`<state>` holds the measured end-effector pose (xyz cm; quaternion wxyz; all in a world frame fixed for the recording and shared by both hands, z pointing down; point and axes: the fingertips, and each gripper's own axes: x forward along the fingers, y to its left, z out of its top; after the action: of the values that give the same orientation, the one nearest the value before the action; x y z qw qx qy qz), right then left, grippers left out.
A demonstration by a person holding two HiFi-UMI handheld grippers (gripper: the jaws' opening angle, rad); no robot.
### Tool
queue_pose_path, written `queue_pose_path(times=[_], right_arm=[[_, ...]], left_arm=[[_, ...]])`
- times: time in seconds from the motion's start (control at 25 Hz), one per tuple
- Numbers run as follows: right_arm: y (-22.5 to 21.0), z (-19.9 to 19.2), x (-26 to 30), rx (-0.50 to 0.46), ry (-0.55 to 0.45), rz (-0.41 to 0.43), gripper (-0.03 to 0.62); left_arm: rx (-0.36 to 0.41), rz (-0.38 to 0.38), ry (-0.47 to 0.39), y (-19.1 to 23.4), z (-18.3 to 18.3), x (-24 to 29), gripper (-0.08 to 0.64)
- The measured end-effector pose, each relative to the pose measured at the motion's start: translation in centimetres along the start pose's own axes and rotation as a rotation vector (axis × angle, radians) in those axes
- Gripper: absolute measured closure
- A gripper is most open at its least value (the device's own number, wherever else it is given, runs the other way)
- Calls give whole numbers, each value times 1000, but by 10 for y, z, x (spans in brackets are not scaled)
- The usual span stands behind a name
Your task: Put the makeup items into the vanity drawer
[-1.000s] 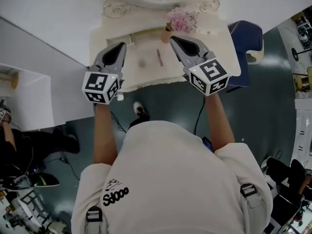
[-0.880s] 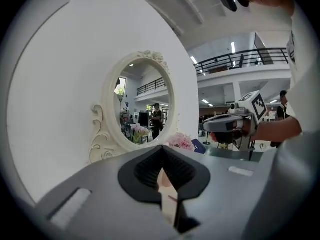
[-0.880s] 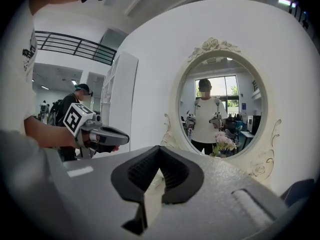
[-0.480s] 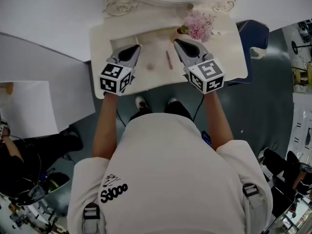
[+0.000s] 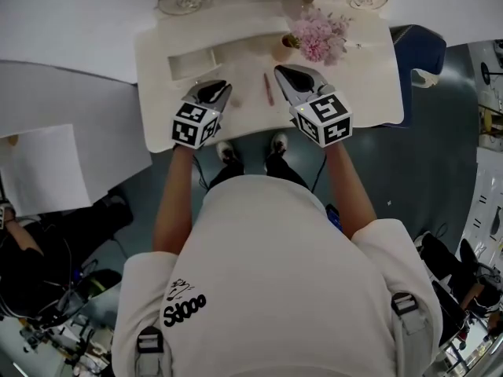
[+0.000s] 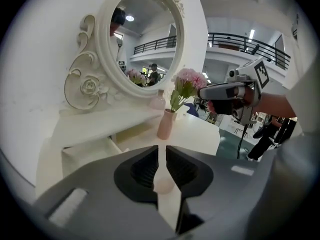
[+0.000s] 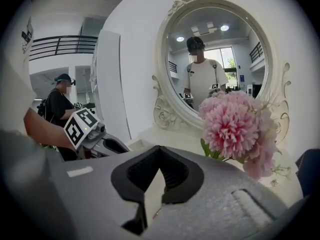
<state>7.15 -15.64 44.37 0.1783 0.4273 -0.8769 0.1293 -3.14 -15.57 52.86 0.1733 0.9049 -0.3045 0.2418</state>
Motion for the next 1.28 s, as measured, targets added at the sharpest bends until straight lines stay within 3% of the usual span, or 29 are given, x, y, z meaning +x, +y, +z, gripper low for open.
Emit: queue_pose_path(times=[0.52,0.72,1.12,1.28], right_arm=[[-3,-45,9,29,93,5,591],[-1,-63,3,38,139,6,589],[-8,-71,-9,46,158,-11,589],[-7,-67,-5,47,159,10,589]], left_arm=[[14,-69,235,-15,-75,48,407],[5,-43,218,-13,-76,58,382],[60,39,218,-8,-74,66,422],[40,46,195,-7,-67,60,430]])
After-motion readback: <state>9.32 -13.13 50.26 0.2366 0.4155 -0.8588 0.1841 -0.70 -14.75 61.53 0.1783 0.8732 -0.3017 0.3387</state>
